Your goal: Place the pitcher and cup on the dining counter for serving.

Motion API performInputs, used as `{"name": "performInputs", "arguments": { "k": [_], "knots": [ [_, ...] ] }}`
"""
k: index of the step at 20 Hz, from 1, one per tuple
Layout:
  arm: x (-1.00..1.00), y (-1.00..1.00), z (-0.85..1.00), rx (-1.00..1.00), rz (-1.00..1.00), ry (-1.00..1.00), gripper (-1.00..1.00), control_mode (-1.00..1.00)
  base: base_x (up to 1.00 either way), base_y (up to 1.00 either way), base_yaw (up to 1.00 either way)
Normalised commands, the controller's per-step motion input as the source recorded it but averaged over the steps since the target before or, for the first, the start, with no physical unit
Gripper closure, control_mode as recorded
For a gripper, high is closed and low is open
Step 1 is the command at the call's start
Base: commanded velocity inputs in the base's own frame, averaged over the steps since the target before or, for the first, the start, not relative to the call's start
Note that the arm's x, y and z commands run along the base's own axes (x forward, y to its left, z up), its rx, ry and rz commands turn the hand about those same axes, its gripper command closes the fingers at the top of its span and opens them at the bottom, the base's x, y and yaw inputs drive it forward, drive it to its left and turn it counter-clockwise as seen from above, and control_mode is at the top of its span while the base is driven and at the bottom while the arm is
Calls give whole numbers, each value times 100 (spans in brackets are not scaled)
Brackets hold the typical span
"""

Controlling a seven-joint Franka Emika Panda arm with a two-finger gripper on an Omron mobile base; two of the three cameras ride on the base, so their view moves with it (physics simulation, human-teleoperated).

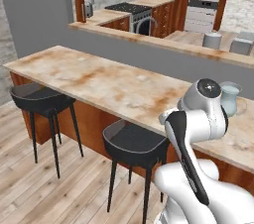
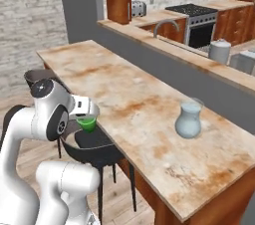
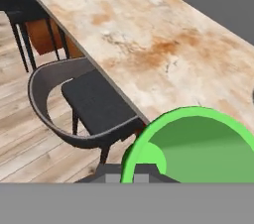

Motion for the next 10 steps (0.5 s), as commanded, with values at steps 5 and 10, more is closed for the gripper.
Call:
{"name": "performInputs", "arguments": {
  "k": [5, 10],
  "knots": [
    [0, 0, 0, 0, 0, 0, 100, 100, 62, 26, -41],
    [36, -19, 0, 0, -18, 6, 100, -100, 21, 0, -13]
  ]
}}
